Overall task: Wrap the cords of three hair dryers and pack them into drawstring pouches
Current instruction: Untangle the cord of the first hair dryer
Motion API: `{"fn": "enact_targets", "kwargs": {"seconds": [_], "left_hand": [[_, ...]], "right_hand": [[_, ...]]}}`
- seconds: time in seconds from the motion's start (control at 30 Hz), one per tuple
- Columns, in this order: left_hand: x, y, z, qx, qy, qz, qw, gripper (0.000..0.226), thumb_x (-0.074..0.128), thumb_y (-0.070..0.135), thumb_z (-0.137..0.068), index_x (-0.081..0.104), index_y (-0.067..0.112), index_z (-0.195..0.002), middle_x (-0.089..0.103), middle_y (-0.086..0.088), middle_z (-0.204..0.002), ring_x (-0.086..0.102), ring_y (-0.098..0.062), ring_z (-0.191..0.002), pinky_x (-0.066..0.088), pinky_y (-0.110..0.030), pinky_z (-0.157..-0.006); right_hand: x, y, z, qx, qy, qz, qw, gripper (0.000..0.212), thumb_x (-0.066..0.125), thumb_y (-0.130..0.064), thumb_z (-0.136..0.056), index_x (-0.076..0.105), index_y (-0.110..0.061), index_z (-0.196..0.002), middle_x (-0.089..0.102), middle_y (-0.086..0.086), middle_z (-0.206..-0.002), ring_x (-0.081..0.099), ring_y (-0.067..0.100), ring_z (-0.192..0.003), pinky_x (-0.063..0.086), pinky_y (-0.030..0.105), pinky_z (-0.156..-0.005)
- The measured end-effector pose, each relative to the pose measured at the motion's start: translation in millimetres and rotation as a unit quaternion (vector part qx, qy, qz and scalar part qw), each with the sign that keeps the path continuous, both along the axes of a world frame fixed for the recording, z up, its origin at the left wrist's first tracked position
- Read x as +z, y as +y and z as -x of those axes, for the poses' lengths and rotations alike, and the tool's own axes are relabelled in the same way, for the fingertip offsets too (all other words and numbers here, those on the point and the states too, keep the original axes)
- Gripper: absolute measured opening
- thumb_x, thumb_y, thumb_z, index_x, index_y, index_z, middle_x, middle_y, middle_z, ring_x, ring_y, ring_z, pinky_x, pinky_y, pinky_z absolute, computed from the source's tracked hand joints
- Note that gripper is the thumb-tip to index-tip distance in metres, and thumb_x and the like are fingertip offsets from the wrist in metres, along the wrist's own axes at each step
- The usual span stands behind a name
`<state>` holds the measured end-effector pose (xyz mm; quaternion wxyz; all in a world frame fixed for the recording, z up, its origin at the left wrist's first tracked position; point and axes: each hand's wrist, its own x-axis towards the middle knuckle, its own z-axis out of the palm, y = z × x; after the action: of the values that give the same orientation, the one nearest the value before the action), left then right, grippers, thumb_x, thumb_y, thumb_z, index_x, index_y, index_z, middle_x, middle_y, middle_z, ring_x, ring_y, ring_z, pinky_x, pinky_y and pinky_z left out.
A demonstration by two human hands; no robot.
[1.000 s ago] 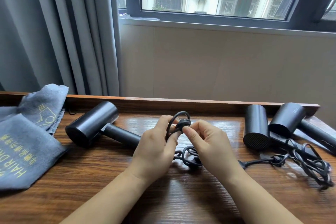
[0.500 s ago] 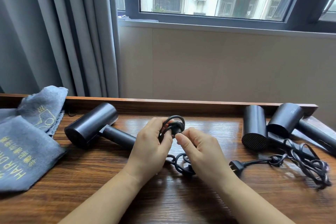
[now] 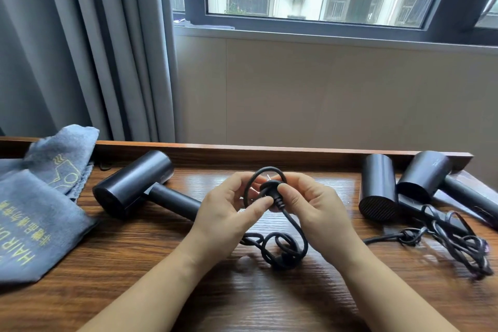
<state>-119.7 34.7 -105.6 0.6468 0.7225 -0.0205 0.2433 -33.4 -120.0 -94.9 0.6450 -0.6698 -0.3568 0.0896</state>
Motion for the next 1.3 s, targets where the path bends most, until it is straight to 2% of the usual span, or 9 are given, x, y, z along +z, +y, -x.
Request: {"fn": "enact_targets", "kwargs": {"seconds": [0.1,0.3,0.47,0.6,0.77,0.9,1.03,1.13,1.3], "left_hand": [[3.1,-1.4,1.4,-0.015,0.006,0.051,0.999,0.021,0.06,0.019,-0.096,0.069,0.011,-0.113,0.074,-0.009,-0.097,0.07,-0.019,-0.087,0.056,-0.028,-0.078],[2.3,-4.3,1.5,-0.022,0.027,0.04,0.999,0.025,0.056,0.016,-0.094,0.068,0.013,-0.115,0.073,-0.007,-0.099,0.066,-0.023,-0.078,0.059,-0.036,-0.071],[4.3,-2.8,2.0,-0.015,0.045,0.07,0.996,0.02,0.057,0.017,-0.097,0.069,0.009,-0.111,0.071,-0.012,-0.091,0.063,-0.026,-0.069,0.054,-0.032,-0.054],[7.9,-0.8,3.0,-0.028,0.059,0.142,0.988,0.025,0.059,0.025,-0.09,0.071,0.006,-0.101,0.069,-0.02,-0.084,0.063,-0.027,-0.063,0.049,-0.027,-0.044],[8.9,-1.6,1.9,-0.014,0.046,0.111,0.993,0.019,0.068,0.008,-0.086,0.068,0.007,-0.105,0.071,-0.017,-0.095,0.069,-0.024,-0.077,0.057,-0.034,-0.055],[10.3,0.7,2.3,0.011,0.022,0.136,0.99,0.012,0.058,-0.001,-0.094,0.061,0.001,-0.106,0.07,-0.025,-0.098,0.072,-0.029,-0.082,0.06,-0.034,-0.07],[11.4,-1.7,3.3,-0.005,0.028,0.159,0.987,0.007,0.054,-0.001,-0.097,0.055,0.001,-0.103,0.066,-0.032,-0.099,0.069,-0.037,-0.084,0.06,-0.041,-0.075],[11.6,-2.1,2.5,-0.004,0.04,0.154,0.987,0.004,0.058,0.005,-0.096,0.059,0.004,-0.099,0.068,-0.028,-0.097,0.069,-0.035,-0.083,0.06,-0.039,-0.072],[12.2,-0.9,3.3,0.026,0.046,0.071,0.996,0.012,0.054,0.01,-0.1,0.062,0.001,-0.103,0.071,-0.013,-0.089,0.071,-0.018,-0.078,0.059,-0.03,-0.069]], "right_hand": [[1.2,1.3,3.0,-0.023,-0.034,0.019,0.999,0.023,0.05,-0.012,-0.103,0.07,-0.02,-0.113,0.076,-0.002,-0.103,0.073,0.022,-0.09,0.058,0.035,-0.076],[-2.5,2.5,3.1,-0.06,-0.09,0.069,0.992,0.018,0.048,-0.021,-0.103,0.065,-0.02,-0.109,0.073,-0.003,-0.089,0.07,0.019,-0.071,0.058,0.036,-0.067],[-2.7,2.8,3.8,-0.038,-0.061,0.045,0.996,0.015,0.052,-0.015,-0.103,0.065,-0.02,-0.107,0.075,-0.002,-0.091,0.07,0.018,-0.071,0.056,0.03,-0.066],[-3.2,1.4,-0.2,-0.013,0.031,-0.014,0.999,0.008,0.059,-0.011,-0.098,0.059,-0.004,-0.101,0.072,0.017,-0.091,0.07,0.037,-0.081,0.058,0.038,-0.068],[-2.5,1.4,-1.5,0.009,0.122,-0.049,0.991,0.008,0.062,-0.009,-0.094,0.059,-0.002,-0.095,0.069,0.024,-0.096,0.071,0.032,-0.089,0.059,0.039,-0.076],[0.9,2.4,-1.4,0.085,0.255,-0.099,0.958,0.021,0.042,-0.002,-0.101,0.062,-0.002,-0.11,0.072,0.017,-0.102,0.069,0.025,-0.094,0.058,0.032,-0.083],[-1.9,2.8,-0.8,0.107,0.223,-0.081,0.966,0.027,0.069,-0.01,-0.087,0.062,-0.003,-0.112,0.073,0.013,-0.102,0.07,0.022,-0.094,0.054,0.029,-0.082],[-5.4,2.4,-2.1,0.09,0.196,-0.048,0.975,0.043,0.082,-0.026,-0.075,0.062,-0.008,-0.109,0.072,0.016,-0.102,0.069,0.027,-0.099,0.051,0.042,-0.096],[-5.2,2.0,-1.3,0.109,0.215,-0.047,0.969,0.022,0.069,-0.015,-0.085,0.061,-0.012,-0.106,0.071,0.016,-0.1,0.068,0.034,-0.1,0.048,0.051,-0.103]]}}
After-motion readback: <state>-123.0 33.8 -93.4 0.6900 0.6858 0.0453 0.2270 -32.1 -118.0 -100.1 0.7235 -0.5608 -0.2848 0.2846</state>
